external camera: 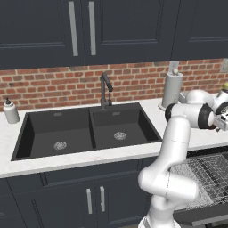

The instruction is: Pick up the cup and bowl from the counter, place them in the dishwasher, and close the dishwasher door.

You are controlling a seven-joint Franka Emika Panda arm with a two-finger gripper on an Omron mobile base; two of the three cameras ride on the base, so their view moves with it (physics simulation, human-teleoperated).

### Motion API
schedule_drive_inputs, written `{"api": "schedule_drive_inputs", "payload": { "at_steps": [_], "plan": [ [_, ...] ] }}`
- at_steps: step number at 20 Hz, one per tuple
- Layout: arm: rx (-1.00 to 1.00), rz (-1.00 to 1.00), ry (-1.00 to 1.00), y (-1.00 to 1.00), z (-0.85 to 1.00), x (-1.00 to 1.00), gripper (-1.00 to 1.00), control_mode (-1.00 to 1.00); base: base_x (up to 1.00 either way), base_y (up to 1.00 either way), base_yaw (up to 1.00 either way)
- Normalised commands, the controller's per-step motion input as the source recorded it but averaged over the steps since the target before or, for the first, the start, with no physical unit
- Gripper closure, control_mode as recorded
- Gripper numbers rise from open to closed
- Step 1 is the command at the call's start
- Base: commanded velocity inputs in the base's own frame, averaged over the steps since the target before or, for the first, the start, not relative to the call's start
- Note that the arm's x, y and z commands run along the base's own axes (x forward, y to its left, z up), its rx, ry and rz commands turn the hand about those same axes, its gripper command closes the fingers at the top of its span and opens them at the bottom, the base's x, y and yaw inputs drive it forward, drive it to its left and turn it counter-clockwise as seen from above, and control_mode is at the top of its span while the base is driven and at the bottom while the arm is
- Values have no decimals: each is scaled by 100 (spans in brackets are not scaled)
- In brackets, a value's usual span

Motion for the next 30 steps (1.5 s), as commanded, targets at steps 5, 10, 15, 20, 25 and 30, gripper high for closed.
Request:
{"api": "schedule_drive_inputs", "payload": {
  "at_steps": [5,10,15,20,25,30],
  "plan": [
    [0,0,15,0,-15,0,-100,-100,0,0,0],
    [0,0,4,0,0,0,100,-100,0,0,0],
    [0,0,0,0,0,0,100,-100,0,0,0],
    [0,0,0,0,0,0,100,-100,0,0,0],
    [0,0,-1,0,0,-6,100,-100,0,0,0],
    [1,1,-16,0,11,-55,100,-100,0,0,0]
  ]
}}
